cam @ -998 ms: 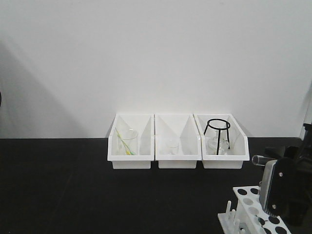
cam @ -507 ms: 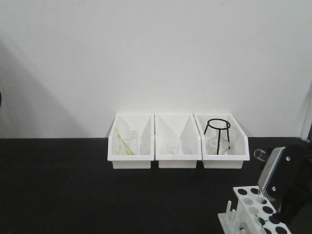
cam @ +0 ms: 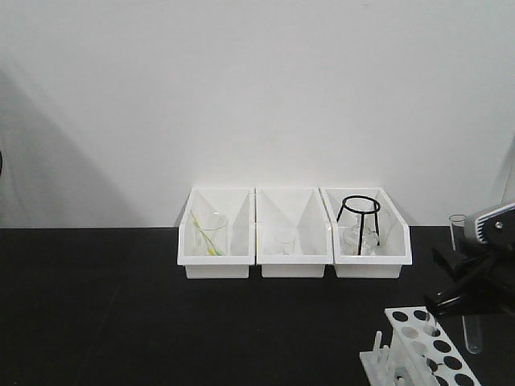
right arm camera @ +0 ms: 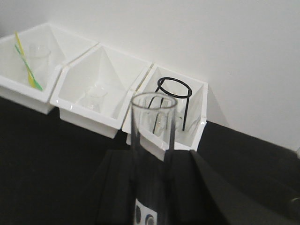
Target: Flip and reinsert test tube from rack
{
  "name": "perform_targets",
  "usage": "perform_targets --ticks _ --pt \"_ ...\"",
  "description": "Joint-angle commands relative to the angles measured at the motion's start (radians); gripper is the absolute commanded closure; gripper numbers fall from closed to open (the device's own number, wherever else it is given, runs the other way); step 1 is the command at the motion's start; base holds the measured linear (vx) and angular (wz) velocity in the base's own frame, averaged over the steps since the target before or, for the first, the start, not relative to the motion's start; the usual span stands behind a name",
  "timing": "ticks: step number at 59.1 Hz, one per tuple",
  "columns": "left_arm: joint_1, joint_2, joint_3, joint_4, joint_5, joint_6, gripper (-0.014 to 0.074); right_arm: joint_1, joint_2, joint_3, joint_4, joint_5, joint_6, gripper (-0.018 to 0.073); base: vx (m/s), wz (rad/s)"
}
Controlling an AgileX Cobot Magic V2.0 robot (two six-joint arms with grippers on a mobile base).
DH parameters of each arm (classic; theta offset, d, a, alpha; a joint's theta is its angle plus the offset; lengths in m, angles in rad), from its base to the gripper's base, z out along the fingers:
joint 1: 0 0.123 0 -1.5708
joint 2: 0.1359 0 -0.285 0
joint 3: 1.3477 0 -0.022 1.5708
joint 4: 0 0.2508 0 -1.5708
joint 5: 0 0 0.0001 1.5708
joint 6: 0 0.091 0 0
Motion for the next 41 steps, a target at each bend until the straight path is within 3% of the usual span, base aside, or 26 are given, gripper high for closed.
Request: perform_targets --ticks 1,9,23,34,41 --pt "-0.007 -0.011 0.000 -0.004 -0.086 0.000 0.0603 -0.003 -0.026 -0.038 0.110 -0.103 0.047 0.0496 0.00 0.00" --pt "-0.007 -0.011 0.000 -0.004 -0.086 0.000 0.0603 -0.003 -0.026 -0.033 0.185 -0.155 0.089 0.0496 0.00 0.00" --pt "-0.007 -0.011 0.000 -0.004 -0.086 0.000 0.0603 -0.004 -0.025 -0.022 0.180 -0.167 0.076 0.0496 0.00 0.00" --pt "-0.007 -0.011 0.000 -0.004 -0.086 0.000 0.0603 -0.004 -0.005 0.070 0.221 -0.367 0.082 0.0496 0.00 0.00" --pt "-0.007 -0.011 0.000 -0.004 -0.086 0.000 0.0603 -0.024 0.025 0.127 0.284 -0.456 -0.001 0.0496 0.00 0.00"
